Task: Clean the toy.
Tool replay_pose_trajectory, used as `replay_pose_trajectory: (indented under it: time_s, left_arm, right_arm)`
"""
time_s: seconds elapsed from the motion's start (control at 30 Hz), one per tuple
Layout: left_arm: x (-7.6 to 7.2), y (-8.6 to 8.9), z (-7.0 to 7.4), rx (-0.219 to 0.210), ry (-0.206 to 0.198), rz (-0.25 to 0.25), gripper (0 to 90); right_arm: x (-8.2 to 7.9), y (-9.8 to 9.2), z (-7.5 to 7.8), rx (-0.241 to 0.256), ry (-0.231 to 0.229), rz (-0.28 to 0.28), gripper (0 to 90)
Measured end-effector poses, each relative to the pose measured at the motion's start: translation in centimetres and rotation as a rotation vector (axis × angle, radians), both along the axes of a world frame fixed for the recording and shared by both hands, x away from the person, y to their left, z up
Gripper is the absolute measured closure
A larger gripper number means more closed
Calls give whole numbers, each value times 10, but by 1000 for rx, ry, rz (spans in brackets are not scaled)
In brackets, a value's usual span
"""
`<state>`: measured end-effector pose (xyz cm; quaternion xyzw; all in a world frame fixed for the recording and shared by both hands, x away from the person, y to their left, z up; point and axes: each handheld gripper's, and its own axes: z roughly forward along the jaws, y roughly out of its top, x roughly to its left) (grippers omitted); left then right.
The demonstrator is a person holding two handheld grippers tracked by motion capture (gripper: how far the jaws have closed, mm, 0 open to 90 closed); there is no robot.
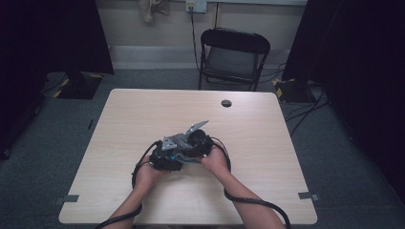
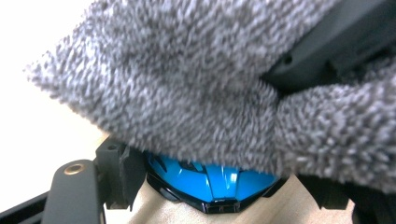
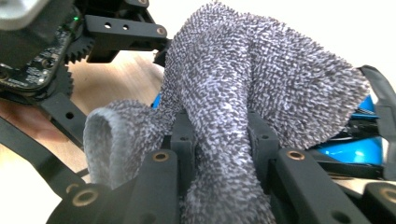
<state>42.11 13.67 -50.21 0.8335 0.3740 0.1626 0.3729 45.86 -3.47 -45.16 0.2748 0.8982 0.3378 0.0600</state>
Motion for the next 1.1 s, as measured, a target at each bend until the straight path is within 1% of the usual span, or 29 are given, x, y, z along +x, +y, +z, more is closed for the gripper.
replay_pose_trajectory:
  time_s: [0.13, 0.3, 0.43, 0.5, 0.77, 0.8, 0.87, 0.9, 0.93, 1.0, 1.03, 1.07, 1.1]
  left_arm:
    - [0, 0, 0, -1, 1, 0, 257]
    - [0, 0, 0, -1, 1, 0, 257]
    - [0, 0, 0, -1, 0, 1, 257]
    - [0, 0, 0, -3, 1, 2, 257]
    - [0, 0, 0, -4, 2, 3, 257]
    - [0, 0, 0, -4, 2, 3, 257]
    - [0, 0, 0, -4, 2, 3, 257]
    - [0, 0, 0, -3, 2, 4, 257]
    - [-1, 0, 0, -6, 4, 6, 257]
    - [-1, -1, 0, -7, 5, 7, 257]
    - [0, 0, 0, -2, 2, 5, 256]
    - [-1, -1, 0, -7, 5, 7, 257]
    - [-1, -1, 0, -7, 5, 7, 257]
  right_arm:
    - [7, -5, 2, 2, 9, -18, 703]
    - [18, -14, 2, -4, 15, -68, 702]
    - [26, -20, 0, 16, 34, -91, 701]
    - [29, -21, 0, 8, 27, -102, 701]
    - [42, -25, 1, -10, 44, -142, 701]
    - [44, -25, 2, -8, 52, -147, 701]
    - [46, -26, 2, -9, 51, -152, 701]
    - [46, -26, 2, -4, 55, -158, 700]
    - [47, -27, 2, 12, 70, -179, 700]
    - [49, -27, 2, 5, 55, -181, 701]
    - [50, -28, 2, 6, 59, -190, 701]
    - [51, -28, 2, 14, 60, -193, 701]
    - [52, -28, 2, 8, 58, -195, 701]
